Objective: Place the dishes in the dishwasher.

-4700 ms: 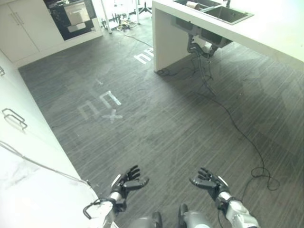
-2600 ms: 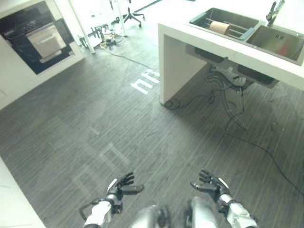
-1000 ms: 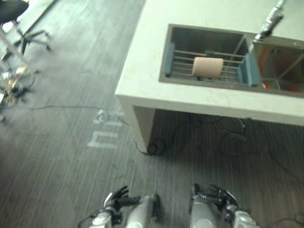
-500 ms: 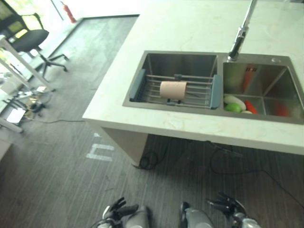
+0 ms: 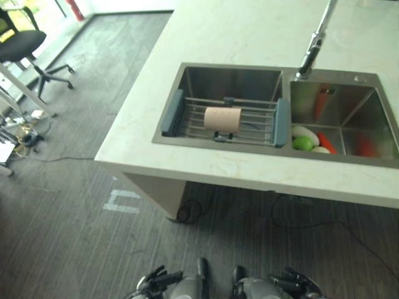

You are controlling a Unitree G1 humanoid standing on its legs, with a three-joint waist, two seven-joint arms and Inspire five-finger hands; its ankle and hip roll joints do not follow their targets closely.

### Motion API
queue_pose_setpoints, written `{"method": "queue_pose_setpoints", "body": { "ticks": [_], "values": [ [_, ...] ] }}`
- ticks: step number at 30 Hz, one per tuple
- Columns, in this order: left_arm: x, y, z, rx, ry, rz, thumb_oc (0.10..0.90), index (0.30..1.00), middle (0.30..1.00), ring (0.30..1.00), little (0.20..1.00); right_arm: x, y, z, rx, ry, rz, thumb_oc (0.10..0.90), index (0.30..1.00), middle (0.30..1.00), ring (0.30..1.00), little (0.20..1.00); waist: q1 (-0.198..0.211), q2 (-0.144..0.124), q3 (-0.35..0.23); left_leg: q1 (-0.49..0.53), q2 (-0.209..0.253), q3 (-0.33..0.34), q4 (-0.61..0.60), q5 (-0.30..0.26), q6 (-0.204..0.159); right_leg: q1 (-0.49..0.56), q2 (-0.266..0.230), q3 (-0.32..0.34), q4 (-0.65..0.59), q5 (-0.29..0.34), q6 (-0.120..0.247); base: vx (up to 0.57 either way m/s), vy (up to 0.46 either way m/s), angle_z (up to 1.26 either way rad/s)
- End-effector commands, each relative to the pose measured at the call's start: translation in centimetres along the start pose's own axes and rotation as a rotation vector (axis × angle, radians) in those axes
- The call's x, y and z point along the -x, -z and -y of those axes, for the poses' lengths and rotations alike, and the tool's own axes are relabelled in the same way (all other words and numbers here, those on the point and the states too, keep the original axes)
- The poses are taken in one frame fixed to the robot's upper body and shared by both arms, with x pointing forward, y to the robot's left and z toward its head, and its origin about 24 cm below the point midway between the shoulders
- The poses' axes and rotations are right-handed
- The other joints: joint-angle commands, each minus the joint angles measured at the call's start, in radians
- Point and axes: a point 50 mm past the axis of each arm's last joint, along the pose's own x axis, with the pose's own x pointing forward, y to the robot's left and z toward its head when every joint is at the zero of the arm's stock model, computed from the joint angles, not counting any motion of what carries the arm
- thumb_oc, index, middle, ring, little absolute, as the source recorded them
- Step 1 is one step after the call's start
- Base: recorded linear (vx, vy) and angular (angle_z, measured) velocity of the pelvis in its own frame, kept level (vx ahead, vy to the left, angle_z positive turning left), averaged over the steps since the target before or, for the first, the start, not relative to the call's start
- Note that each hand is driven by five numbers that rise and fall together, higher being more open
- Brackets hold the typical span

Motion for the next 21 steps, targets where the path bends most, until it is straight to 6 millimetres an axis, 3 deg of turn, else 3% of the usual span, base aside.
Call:
{"method": "queue_pose_setpoints", "body": {
  "ticks": [1,9,11,12,14,15,16,18,21],
  "values": [
    [0.3,0.1,-1.4,-0.008,-0.043,0.033,0.800,0.900,0.900,0.900,0.900,-0.1,-1.2,0.0,-0.027,-0.014,0.075,0.800,0.900,0.900,0.900,0.900,-0.010,0.017,-0.013,-0.058,0.028,-0.038,0.105,-0.116,-0.068,-0.004,-0.131,0.045,-0.017,0.033,0.155,0.05,0.037,-0.27],
    [0.4,0.5,-1.7,-0.011,-0.044,0.012,0.800,0.900,0.900,0.900,0.900,0.2,-0.2,0.7,-0.015,0.028,0.042,0.800,0.900,0.900,0.900,0.900,-0.008,-0.003,-0.009,-0.020,0.036,0.003,0.105,-0.143,-0.038,0.018,-0.141,0.040,-0.017,0.045,0.171,0.06,0.087,-0.32],
    [0.4,0.2,-1.8,-0.044,-0.036,0.015,0.800,0.900,0.900,0.900,0.900,0.2,-0.6,0.6,-0.025,0.029,0.067,0.800,0.900,0.900,0.900,0.900,-0.003,0.003,-0.002,-0.017,0.034,-0.006,0.105,-0.143,-0.018,0.053,-0.106,0.038,-0.017,0.040,0.159,0.05,0.073,-0.48],
    [0.3,0.0,-1.8,-0.054,-0.040,0.020,0.800,0.900,0.900,0.900,0.900,0.1,-0.9,0.5,-0.031,0.025,0.082,0.800,0.900,0.900,0.900,0.900,-0.009,0.009,0.007,-0.011,0.031,-0.021,0.105,-0.147,-0.003,0.062,-0.082,0.043,-0.017,0.081,0.160,0.03,0.059,-0.29],
    [0.3,-0.3,-1.9,-0.033,-0.062,0.025,0.800,0.900,0.900,0.900,0.900,0.0,-1.7,0.4,-0.038,0.021,0.104,0.800,0.900,0.900,0.900,0.900,-0.033,0.019,0.042,0.009,0.017,-0.055,0.105,-0.162,0.023,-0.034,-0.055,0.083,0.106,0.133,0.157,0.00,-0.019,-0.28],
    [0.3,-0.3,-2.0,0.015,-0.070,0.022,0.800,0.900,0.900,0.900,0.900,0.0,-1.9,0.5,-0.038,0.016,0.106,0.800,0.900,0.900,0.900,0.900,-0.044,0.013,0.051,0.022,0.008,-0.056,0.105,-0.168,0.017,-0.068,-0.065,0.079,0.057,0.155,0.153,0.10,-0.299,-0.54],
    [0.3,-0.6,-2.4,0.062,-0.079,0.029,0.800,0.900,0.900,0.900,0.900,0.0,-1.5,0.4,-0.005,0.008,0.085,0.800,0.900,0.900,0.900,0.900,-0.055,0.004,0.054,0.041,0.009,-0.039,0.105,-0.175,0.003,-0.051,-0.066,0.069,-0.017,0.138,0.148,0.15,-0.371,-0.59],
    [0.2,-0.9,-2.4,0.093,-0.095,0.045,0.800,0.900,0.900,0.900,0.900,0.2,-0.4,0.5,-0.031,0.027,0.045,0.800,0.900,0.900,0.900,0.900,-0.066,-0.018,0.043,0.056,0.024,-0.017,0.105,-0.163,-0.011,-0.037,-0.062,0.100,-0.017,0.091,0.134,0.15,-0.372,-0.20],
    [0.1,-1.6,-1.7,0.124,-0.071,0.083,0.800,0.900,0.900,0.900,0.900,0.4,0.3,1.0,-0.019,0.030,0.016,0.800,0.900,0.900,0.900,0.900,-0.064,-0.052,0.024,0.101,0.050,0.033,0.105,-0.133,-0.031,0.000,-0.082,0.093,-0.017,0.055,0.117,0.13,-0.229,0.27]
  ]
}}
